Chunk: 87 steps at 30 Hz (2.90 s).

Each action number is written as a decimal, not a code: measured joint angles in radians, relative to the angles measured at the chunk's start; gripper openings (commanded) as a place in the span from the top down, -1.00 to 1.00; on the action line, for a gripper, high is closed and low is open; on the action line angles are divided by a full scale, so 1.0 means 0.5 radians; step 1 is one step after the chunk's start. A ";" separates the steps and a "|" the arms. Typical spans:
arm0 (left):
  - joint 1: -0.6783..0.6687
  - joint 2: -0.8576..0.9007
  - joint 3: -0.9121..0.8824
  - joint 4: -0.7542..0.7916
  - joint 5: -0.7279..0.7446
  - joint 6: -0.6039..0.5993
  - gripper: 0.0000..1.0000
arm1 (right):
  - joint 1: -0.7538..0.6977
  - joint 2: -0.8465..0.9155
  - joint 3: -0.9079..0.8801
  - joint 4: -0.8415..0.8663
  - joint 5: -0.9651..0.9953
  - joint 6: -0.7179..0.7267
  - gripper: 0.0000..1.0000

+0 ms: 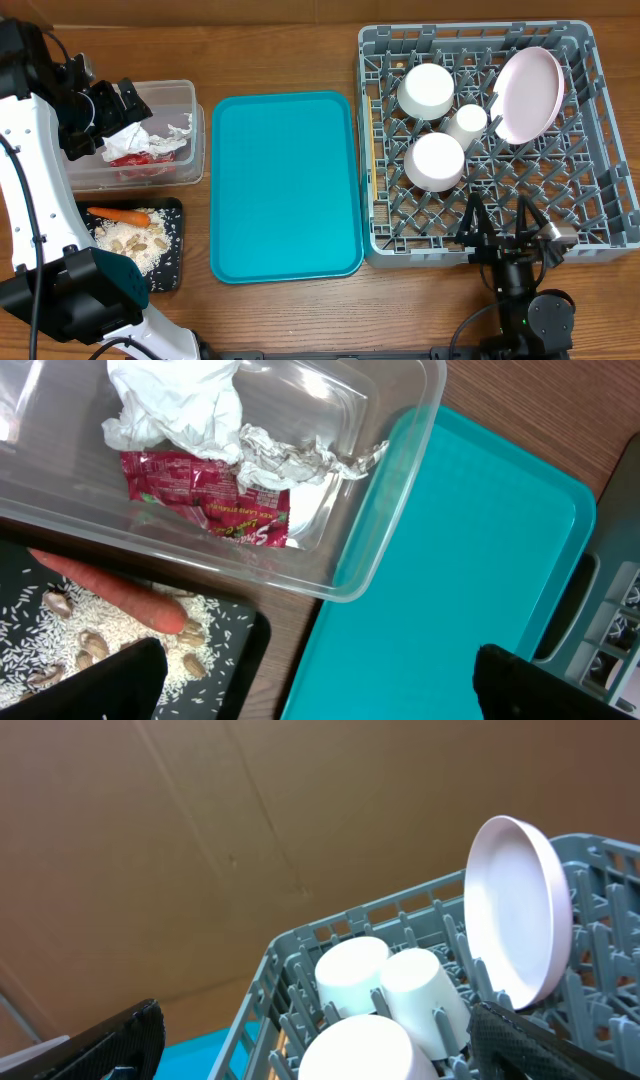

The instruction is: Sort waste into correct bins and load items into the dishwasher

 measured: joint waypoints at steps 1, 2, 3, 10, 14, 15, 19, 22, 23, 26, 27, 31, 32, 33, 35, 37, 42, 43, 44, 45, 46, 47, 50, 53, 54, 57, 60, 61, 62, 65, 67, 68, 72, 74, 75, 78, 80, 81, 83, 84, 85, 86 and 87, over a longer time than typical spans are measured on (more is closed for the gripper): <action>0.000 0.000 0.000 0.000 0.000 0.000 -0.99 | -0.008 0.000 -0.034 0.050 -0.005 0.002 -1.00; 0.000 0.000 0.000 0.000 0.000 0.000 -0.99 | -0.018 -0.001 -0.069 0.104 -0.005 0.007 -1.00; 0.000 0.000 0.000 0.000 0.000 0.000 -1.00 | -0.031 -0.002 -0.106 0.153 -0.011 0.009 -1.00; 0.000 0.000 0.000 0.000 0.000 0.000 -0.99 | -0.062 -0.002 -0.158 0.146 -0.018 -0.024 -1.00; 0.000 0.000 0.000 0.000 -0.001 0.000 -0.99 | -0.105 -0.002 -0.158 0.105 -0.037 -0.121 -1.00; 0.000 0.000 0.000 0.001 0.000 0.000 -1.00 | -0.125 -0.002 -0.158 0.076 -0.058 -0.155 -1.00; 0.000 0.000 0.000 0.000 0.000 0.000 -1.00 | -0.226 -0.002 -0.158 -0.052 -0.166 -0.283 -1.00; 0.000 0.000 0.000 0.000 0.000 0.000 -0.99 | -0.305 -0.002 -0.158 -0.095 -0.228 -0.336 -1.00; 0.000 0.000 0.000 0.000 0.000 0.000 -1.00 | -0.327 -0.002 -0.158 -0.096 -0.240 -0.348 -1.00; 0.000 0.000 0.000 0.000 0.000 0.000 -0.99 | -0.382 -0.002 -0.158 -0.099 -0.275 -0.361 -1.00; 0.000 0.000 0.000 0.000 0.000 0.000 -0.99 | -0.398 -0.002 -0.158 -0.099 -0.278 -0.364 -1.00; 0.000 0.000 0.000 0.000 0.000 0.000 -1.00 | -0.458 -0.002 -0.158 -0.101 -0.287 -0.369 -1.00; 0.000 0.000 0.000 0.000 0.000 0.000 -1.00 | -0.476 -0.002 -0.158 -0.101 -0.288 -0.371 -1.00; 0.000 0.000 0.000 0.000 0.000 0.000 -0.99 | -0.493 -0.003 -0.158 -0.100 -0.288 -0.373 -1.00; 0.000 0.000 0.000 0.000 0.000 0.000 -0.99 | -0.518 -0.003 -0.158 -0.101 -0.288 -0.375 -1.00; 0.000 0.000 0.000 0.000 0.000 0.000 -1.00 | -0.527 -0.003 -0.158 -0.101 -0.288 -0.376 -1.00; 0.000 0.000 0.000 0.000 0.000 0.000 -1.00 | -0.529 -0.003 -0.158 -0.101 -0.289 -0.381 -1.00; 0.000 0.000 0.000 0.000 0.000 0.000 -1.00 | -0.529 -0.003 -0.158 -0.100 -0.290 -0.381 -1.00; 0.000 0.000 0.000 0.000 0.000 0.000 -1.00 | -0.529 -0.003 -0.158 -0.100 -0.290 -0.381 -1.00; 0.000 0.000 0.000 0.000 0.000 0.000 -0.99 | -0.529 -0.003 -0.158 -0.100 -0.290 -0.381 -1.00; 0.000 0.000 0.000 0.000 0.000 0.000 -1.00 | -0.529 -0.003 -0.158 -0.101 -0.291 -0.381 -1.00; 0.000 0.000 0.000 0.000 0.000 0.000 -1.00 | -0.529 -0.003 -0.158 -0.100 -0.292 -0.381 -1.00; 0.000 0.000 0.000 0.000 0.000 0.000 -1.00 | -0.529 -0.003 -0.158 -0.101 -0.294 -0.381 -1.00; 0.000 0.000 0.000 0.000 0.000 0.000 -0.99 | -0.529 -0.003 -0.158 -0.100 -0.294 -0.381 -1.00; 0.000 0.000 0.000 0.000 0.000 0.000 -1.00 | -0.529 -0.003 -0.158 -0.100 -0.294 -0.381 -1.00; 0.000 0.000 0.000 0.000 0.000 0.000 -1.00 | -0.529 -0.003 -0.158 -0.100 -0.294 -0.381 -1.00; 0.000 0.000 0.000 0.000 0.000 0.000 -1.00 | -0.529 -0.003 -0.158 -0.100 -0.294 -0.381 -1.00; 0.000 0.000 0.000 0.000 0.000 0.000 -1.00 | -0.529 -0.003 -0.158 -0.100 -0.294 -0.381 -1.00; 0.000 0.000 0.000 0.000 0.000 0.000 -0.99 | -0.529 -0.003 -0.158 -0.100 -0.294 -0.382 -1.00; 0.000 0.000 0.000 0.000 0.000 0.000 -1.00 | -0.529 -0.003 -0.158 -0.101 -0.294 -0.381 -1.00; 0.000 0.000 0.000 0.000 0.000 0.000 -0.99 | -0.529 -0.003 -0.158 -0.101 -0.294 -0.381 -1.00; 0.000 0.000 0.000 0.000 0.000 0.000 -0.99 | -0.529 -0.003 -0.158 -0.101 -0.294 -0.381 -1.00; 0.000 0.000 0.000 0.000 0.000 0.000 -1.00 | -0.529 -0.003 -0.158 -0.101 -0.293 -0.381 -1.00; 0.000 0.000 0.000 0.000 0.000 0.000 -0.99 | -0.529 -0.003 -0.158 -0.100 -0.294 -0.381 -1.00; 0.000 0.000 0.000 0.000 -0.001 0.000 -1.00 | -0.529 -0.003 -0.158 -0.101 -0.294 -0.381 -1.00; 0.000 -0.001 0.000 0.000 -0.002 0.000 -0.99 | -0.529 -0.003 -0.158 -0.101 -0.294 -0.381 -1.00; -0.001 -0.010 0.000 0.000 -0.009 0.000 -0.99 | -0.529 -0.003 -0.158 -0.101 -0.294 -0.382 -1.00; -0.004 -0.024 0.000 0.001 -0.011 0.000 -1.00 | -0.529 -0.003 -0.158 -0.101 -0.293 -0.382 -1.00; -0.016 -0.079 -0.001 0.001 -0.019 0.000 -0.99 | -0.529 -0.003 -0.158 -0.101 -0.294 -0.382 -1.00; -0.025 -0.133 -0.001 0.001 -0.023 0.000 -1.00 | -0.529 -0.003 -0.158 -0.101 -0.294 -0.381 -1.00; -0.034 -0.186 -0.001 0.001 -0.024 0.000 -0.99 | -0.529 -0.003 -0.158 -0.101 -0.294 -0.381 -1.00; -0.050 -0.263 -0.001 0.002 -0.024 0.000 -0.99 | -0.529 -0.003 -0.158 -0.100 -0.294 -0.382 -1.00; -0.068 -0.336 -0.001 0.002 -0.024 0.000 -0.99 | -0.529 -0.003 -0.158 -0.101 -0.294 -0.382 -1.00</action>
